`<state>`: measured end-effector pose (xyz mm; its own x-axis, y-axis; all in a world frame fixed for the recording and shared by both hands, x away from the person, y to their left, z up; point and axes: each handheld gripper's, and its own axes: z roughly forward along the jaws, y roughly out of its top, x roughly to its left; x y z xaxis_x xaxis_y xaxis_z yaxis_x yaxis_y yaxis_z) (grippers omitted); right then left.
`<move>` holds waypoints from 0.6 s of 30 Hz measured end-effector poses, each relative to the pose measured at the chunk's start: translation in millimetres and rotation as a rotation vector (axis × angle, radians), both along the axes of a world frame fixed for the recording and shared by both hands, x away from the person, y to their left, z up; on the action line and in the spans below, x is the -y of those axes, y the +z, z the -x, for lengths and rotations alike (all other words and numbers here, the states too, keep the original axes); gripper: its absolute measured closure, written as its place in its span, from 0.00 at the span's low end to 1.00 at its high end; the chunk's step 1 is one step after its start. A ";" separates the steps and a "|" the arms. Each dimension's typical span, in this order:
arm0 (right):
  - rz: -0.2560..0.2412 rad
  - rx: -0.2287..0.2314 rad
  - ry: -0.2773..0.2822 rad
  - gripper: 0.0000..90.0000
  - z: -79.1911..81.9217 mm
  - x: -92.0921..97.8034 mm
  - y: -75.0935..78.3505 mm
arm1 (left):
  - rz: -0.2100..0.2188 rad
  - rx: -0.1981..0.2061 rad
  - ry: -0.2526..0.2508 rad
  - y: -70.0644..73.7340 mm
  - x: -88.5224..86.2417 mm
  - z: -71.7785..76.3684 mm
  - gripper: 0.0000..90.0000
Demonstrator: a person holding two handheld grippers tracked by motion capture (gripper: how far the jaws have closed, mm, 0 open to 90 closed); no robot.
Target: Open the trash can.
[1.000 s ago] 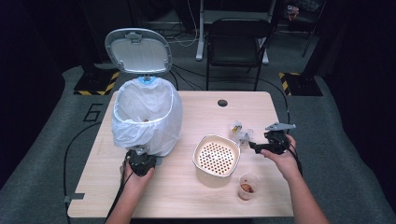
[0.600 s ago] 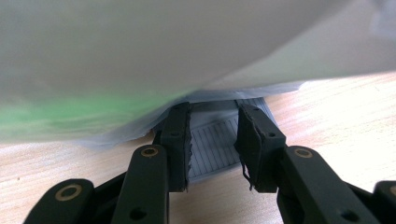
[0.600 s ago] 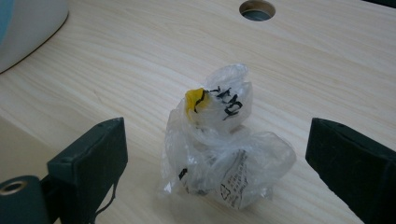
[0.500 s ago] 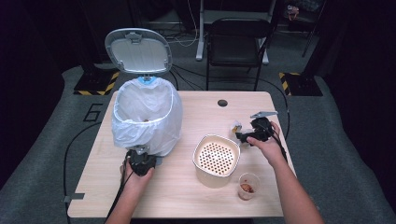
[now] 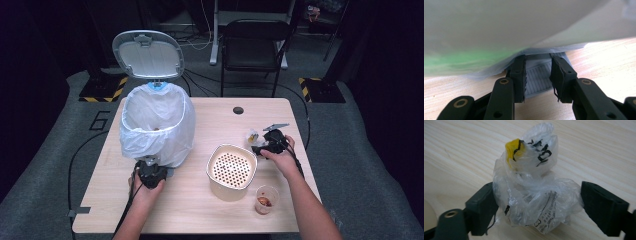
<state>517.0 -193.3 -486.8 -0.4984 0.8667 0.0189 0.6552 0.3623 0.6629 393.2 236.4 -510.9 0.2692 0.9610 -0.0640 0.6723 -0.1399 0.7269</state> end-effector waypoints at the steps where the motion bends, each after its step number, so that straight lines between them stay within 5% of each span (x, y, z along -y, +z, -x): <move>1: -0.001 0.001 0.003 0.23 -0.4 0.4 -1.2 | -0.024 0.005 -0.006 0.4 -1.6 -0.3 0.72; 11: -0.012 -0.057 0.046 0.57 -5.9 1.5 -14.7 | -0.023 0.008 -0.006 0.2 -1.5 -0.2 0.72; 18: 0.022 -0.039 0.078 0.76 -4.6 -0.3 -16.0 | -0.018 0.009 -0.001 0.0 -1.1 0.0 0.72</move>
<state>521.5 -193.0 -502.8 -0.5634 0.8259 0.0208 0.6498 0.4275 0.6285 393.2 237.5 -510.9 0.2705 0.9617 -0.0443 0.6657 -0.1536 0.7302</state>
